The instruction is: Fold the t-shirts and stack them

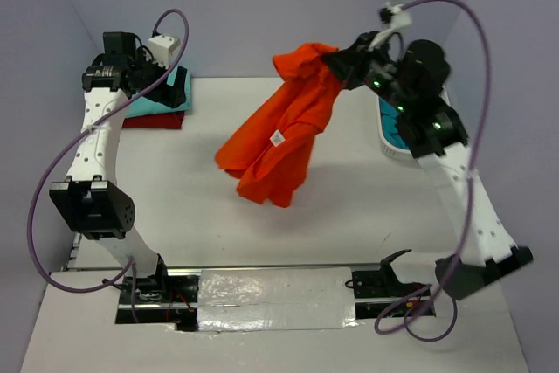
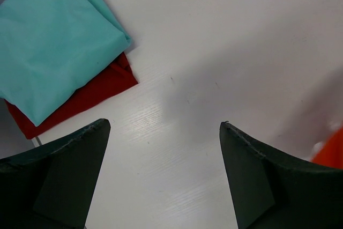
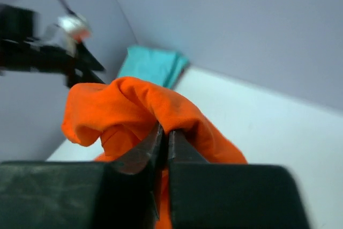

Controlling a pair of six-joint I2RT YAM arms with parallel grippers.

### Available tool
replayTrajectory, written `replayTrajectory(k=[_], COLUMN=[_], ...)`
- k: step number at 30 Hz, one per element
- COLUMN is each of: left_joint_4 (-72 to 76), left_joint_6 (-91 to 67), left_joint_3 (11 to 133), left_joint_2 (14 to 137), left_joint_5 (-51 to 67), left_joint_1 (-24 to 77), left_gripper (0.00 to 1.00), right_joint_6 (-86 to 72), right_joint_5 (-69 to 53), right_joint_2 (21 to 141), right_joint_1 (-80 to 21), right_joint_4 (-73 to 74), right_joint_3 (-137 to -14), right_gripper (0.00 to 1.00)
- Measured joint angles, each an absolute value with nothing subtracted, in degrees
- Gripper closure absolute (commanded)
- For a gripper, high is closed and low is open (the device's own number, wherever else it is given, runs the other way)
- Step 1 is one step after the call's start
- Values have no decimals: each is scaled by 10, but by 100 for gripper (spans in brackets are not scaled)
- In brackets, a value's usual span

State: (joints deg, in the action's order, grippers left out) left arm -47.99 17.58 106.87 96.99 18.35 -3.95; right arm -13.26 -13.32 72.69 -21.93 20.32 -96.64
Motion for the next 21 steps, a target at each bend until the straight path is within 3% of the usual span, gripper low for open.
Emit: replayTrajectory(k=[1,2,4,7,10,12,13,15,16,17,18,19,20,21], left_joint_4=[-480,-480,-480,-480,-479,-483,-485,-490,-489,-483,-480,-477,-471,-470], left_joint_6=[176,176,177,178,183,197,210,229,239,245,253,253,253,253], left_joint_3=[1069,1069,1069,1063,1040,1009,987,938,910,877,841,813,785,770], left_joint_2=[970,970,970,973,980,981,981,979,979,975,973,972,973,976], left_joint_5=[183,183,183,183,182,182,182,182,182,180,175,167,154,144], left_joint_1=[-42,-44,-48,-49,-49,-48,-48,-48,-48,-47,-46,-46,-45,-44], left_gripper=[5,5,6,9,15,18,18,17,16,15,14,14,14,13], right_joint_6=[-140,-145,-158,-176,-190,-191,-188,-179,-175,-175,-181,-187,-198,-207], right_joint_5=[-134,-136,-148,-168,-170,-148,-136,-118,-113,-112,-112,-114,-117,-123], right_joint_2=[742,776,852,1026,1173,1204,1198,1155,1114,1071,1028,991,962,942], right_joint_1=[-220,-220,-218,-206,-183,-173,-171,-179,-192,-212,-238,-269,-298,-332], right_joint_4=[200,196,198,249,303,342,347,342,328,322,316,301,284,272], right_joint_3=[-955,-946,-946,-1015,-1097,-1087,-1064,-993,-939,-888,-845,-810,-782,-763], right_gripper=[79,49,21,0,0,0,8,38,72,80,80,61,49,45])
